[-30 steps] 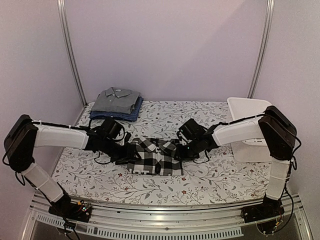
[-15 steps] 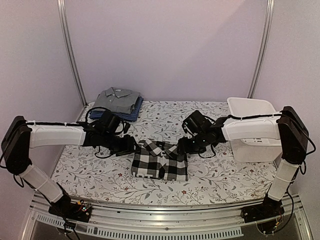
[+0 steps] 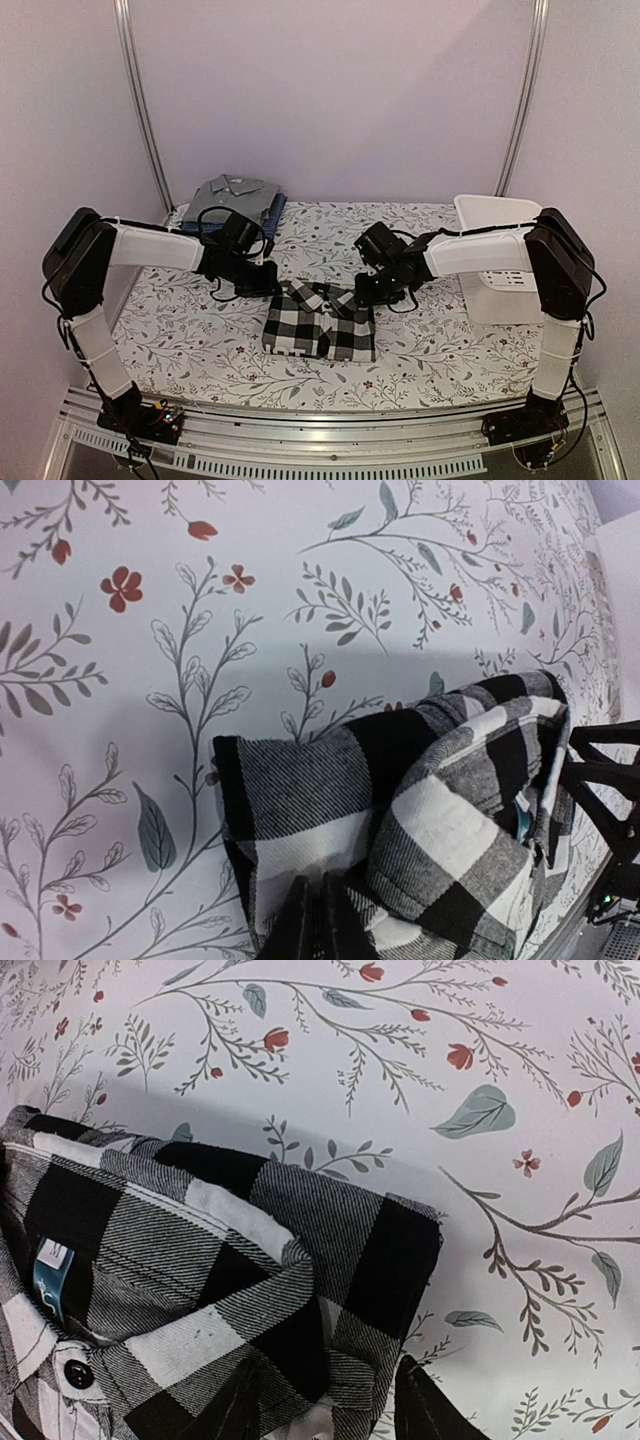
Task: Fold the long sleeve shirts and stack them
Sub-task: Move the square-folded shirt to the center of the board.
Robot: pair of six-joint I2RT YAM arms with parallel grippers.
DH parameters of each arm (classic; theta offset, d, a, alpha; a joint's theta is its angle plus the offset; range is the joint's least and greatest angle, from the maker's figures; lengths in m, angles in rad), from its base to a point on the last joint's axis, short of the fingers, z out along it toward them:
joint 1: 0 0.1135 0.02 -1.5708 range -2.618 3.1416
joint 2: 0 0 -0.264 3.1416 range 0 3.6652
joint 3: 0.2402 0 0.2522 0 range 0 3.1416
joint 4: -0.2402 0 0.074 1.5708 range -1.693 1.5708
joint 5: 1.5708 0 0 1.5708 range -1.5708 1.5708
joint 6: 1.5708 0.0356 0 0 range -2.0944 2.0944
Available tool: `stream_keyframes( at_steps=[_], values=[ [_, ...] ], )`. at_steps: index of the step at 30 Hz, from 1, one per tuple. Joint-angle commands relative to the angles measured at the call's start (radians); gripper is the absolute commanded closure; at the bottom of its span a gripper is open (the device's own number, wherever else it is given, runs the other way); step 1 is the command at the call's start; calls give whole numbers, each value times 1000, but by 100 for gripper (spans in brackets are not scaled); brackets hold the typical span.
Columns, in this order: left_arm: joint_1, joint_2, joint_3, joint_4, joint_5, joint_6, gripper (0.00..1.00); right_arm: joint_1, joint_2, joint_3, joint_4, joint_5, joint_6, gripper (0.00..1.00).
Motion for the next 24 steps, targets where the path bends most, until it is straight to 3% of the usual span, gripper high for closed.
stream_keyframes(
  at_steps=[1,7,13,17,24],
  values=[
    [7,70,36,20,10,15,97,-15,34,-15,1,-1,-1,61],
    [5,141,44,48,4,-27,100,-47,32,-70,29,-9,7,85],
    [-60,172,62,66,-1,-90,100,-84,14,-87,37,0,-7,91],
    [-105,166,42,111,-21,-190,100,-96,-19,-84,25,27,-23,86],
    [-140,171,91,93,-83,-204,98,-98,-73,-30,-78,111,-36,61]
  ],
)
